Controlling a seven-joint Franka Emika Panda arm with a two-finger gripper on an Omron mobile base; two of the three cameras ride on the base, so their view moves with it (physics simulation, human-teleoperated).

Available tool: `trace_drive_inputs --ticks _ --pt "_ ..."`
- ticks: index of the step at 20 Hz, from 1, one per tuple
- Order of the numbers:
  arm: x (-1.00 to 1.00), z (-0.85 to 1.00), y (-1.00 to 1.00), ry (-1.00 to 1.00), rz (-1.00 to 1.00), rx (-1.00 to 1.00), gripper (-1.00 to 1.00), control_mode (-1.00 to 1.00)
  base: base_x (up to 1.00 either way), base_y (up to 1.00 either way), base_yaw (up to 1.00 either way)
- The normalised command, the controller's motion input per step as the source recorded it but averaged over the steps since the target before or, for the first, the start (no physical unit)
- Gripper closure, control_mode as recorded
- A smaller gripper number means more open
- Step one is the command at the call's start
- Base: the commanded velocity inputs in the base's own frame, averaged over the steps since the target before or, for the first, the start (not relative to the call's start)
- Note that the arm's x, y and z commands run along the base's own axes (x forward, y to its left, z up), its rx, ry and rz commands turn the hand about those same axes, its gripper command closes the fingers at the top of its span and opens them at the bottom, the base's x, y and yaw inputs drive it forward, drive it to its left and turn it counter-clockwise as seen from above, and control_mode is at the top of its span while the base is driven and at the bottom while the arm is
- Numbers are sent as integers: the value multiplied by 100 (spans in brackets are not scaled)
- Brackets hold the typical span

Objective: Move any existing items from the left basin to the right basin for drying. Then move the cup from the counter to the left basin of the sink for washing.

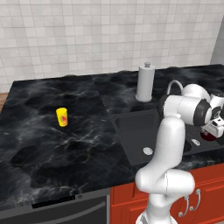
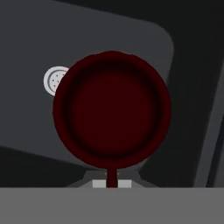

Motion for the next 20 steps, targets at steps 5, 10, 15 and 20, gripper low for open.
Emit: trace_drive_inputs --ticks 5,10,15,20 --pt "6 -28 -2 0 3 0 100 -100 0 0 0" --pt "10 -28 0 0 2 0 100 -100 0 0 0" --pt "5 -28 -3 0 3 0 100 -100 0 0 0" --pt "5 -27 -2 0 3 0 100 -100 0 0 0"
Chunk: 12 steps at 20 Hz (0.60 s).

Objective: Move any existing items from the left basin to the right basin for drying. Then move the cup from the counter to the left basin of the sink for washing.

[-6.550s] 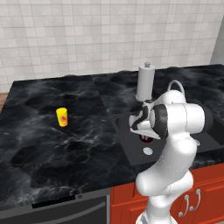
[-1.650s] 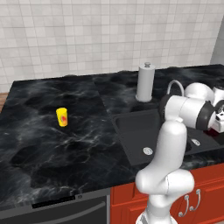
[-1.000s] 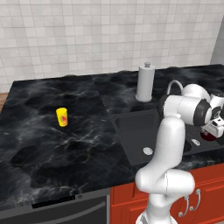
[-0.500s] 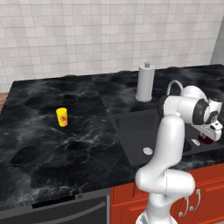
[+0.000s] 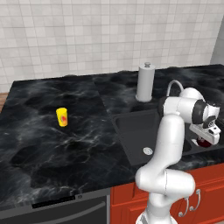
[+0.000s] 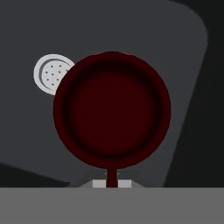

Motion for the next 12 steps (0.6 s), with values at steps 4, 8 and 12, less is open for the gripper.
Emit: trace_drive_inputs --ticks 4,8,12 --pt "5 -26 -3 0 3 0 100 -100 0 0 0" --pt "8 -21 -2 0 4 0 100 -100 0 0 0" --pt "8 -21 0 0 4 0 100 -100 0 0 0"
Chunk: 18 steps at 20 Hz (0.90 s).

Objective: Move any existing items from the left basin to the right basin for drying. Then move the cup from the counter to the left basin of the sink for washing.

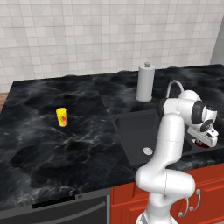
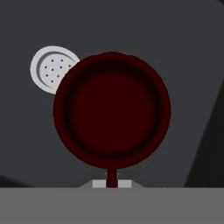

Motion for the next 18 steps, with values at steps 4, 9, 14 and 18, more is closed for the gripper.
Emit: trace_drive_inputs --ticks 4,9,14,18 --pt "0 -14 0 0 4 1 100 -100 0 0 0" --pt "0 -16 0 0 5 1 -100 -100 0 0 0" --pt "1 -5 0 0 4 1 -100 -100 0 0 0" --pt "0 0 -1 0 3 1 -100 -100 0 0 0"
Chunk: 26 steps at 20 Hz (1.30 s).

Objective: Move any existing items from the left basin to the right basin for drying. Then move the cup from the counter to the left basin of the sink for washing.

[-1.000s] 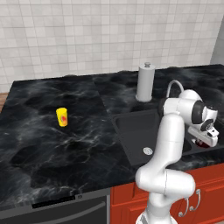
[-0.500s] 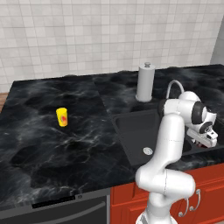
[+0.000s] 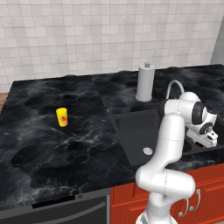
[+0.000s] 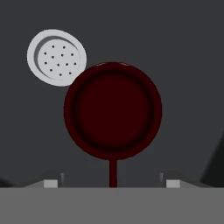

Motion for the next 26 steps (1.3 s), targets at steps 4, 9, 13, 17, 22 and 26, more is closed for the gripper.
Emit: trace_drive_inputs --ticks 4,9,13,17,22,26 --pt "0 13 0 0 1 0 -100 -100 0 0 0" --pt "-7 36 0 0 0 0 -100 -100 0 0 0" --pt "-6 42 0 0 0 0 -100 -100 0 0 0" --pt "-6 39 0 0 0 0 -100 -100 0 0 0" --pt "-7 44 0 0 0 0 -100 -100 0 0 0" --pt "-12 44 0 0 0 0 -100 -100 0 0 0"
